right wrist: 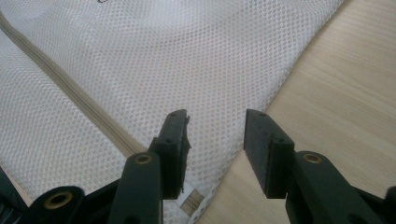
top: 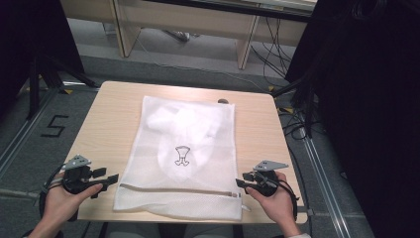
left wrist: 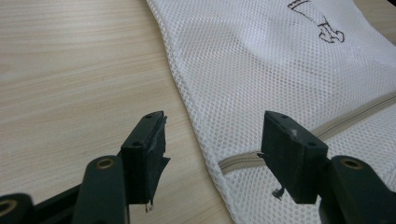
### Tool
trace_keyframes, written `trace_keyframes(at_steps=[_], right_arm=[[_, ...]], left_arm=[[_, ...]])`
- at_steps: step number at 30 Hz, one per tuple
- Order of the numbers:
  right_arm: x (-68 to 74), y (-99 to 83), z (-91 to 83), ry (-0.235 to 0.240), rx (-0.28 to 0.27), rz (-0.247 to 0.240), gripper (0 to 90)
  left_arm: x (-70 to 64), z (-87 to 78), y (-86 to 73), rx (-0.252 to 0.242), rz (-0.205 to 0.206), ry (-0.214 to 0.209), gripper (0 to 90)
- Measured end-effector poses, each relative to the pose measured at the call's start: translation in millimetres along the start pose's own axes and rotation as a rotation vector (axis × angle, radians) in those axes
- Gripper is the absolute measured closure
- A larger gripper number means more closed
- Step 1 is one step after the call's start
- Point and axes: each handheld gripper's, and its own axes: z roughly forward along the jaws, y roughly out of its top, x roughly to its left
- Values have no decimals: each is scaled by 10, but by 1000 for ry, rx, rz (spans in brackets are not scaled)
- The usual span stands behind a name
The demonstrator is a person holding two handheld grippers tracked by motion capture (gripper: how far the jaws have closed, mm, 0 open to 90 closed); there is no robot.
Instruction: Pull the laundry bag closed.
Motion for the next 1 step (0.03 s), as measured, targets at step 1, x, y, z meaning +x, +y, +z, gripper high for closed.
trace_keyframes(at_steps=[1], right_arm=[[-1,0,-2,3,3,0,610]], left_arm=[[-1,-1,0,2,2,-8,409]])
